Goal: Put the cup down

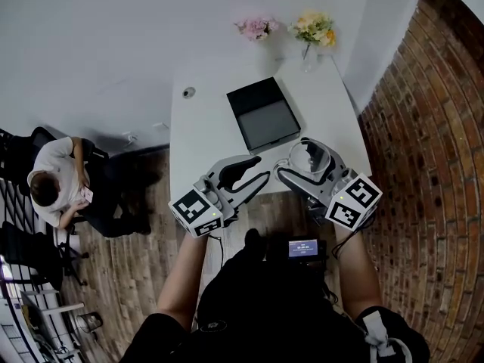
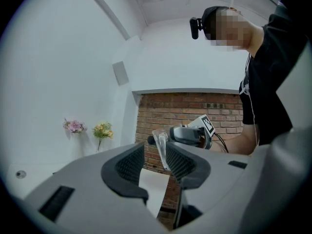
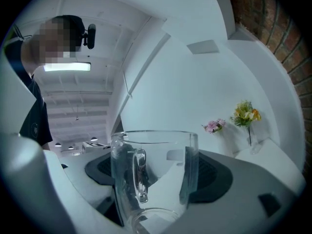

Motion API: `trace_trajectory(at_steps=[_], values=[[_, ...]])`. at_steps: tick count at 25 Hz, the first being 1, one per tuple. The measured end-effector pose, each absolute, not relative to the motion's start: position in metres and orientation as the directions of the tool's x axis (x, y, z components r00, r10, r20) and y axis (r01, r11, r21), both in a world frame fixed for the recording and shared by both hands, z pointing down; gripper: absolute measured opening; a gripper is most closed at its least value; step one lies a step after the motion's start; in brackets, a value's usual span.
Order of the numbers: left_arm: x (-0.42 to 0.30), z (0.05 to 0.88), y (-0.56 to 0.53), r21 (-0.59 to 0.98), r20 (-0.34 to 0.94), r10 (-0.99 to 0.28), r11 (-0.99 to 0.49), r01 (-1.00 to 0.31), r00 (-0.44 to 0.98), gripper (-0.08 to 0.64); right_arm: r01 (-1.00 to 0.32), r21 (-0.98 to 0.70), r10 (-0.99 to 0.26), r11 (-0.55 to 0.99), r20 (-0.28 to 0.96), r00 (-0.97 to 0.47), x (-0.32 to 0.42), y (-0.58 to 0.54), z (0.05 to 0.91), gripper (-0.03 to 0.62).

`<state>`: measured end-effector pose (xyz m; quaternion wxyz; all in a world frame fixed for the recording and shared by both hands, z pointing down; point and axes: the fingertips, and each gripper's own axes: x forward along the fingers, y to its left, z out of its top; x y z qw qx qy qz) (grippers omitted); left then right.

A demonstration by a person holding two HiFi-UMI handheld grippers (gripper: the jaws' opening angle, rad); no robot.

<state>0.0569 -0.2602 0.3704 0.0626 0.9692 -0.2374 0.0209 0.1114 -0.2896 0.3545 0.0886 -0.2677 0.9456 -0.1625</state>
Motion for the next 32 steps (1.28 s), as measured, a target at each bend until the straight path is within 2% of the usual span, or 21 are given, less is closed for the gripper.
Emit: trace_trajectory(at_steps=[8,12,22,32], values=[[0.040,0.369,-0.277,0.110,0.057,-0.466,-0.876,-0.470,0.883,0.135,-0.512,-0.333,-0.560,0.792,-0.063,-0.826,0.095,-0.297,0.350,0.420],[0.029,0.373,-0.287,0.114,0.066,-0.494,-0.859,-0.499,0.867,0.164,-0.530,-0.324,-0.576,0.784,-0.057,-0.816,0.089,-0.299,0.348,0.420],[0.021,0.368,-0.297,0.095,0.060,-0.462,-0.880,-0.466,0.885,0.167,-0.550,-0.313,-0.590,0.775,-0.042,-0.807,0.076,-0.312,0.348,0.420],[0.001,0.376,-0.321,0.112,0.062,-0.524,-0.842,-0.528,0.849,0.165,-0.551,-0.301,-0.578,0.778,0.003,-0.816,0.067,-0.349,0.365,0.420]])
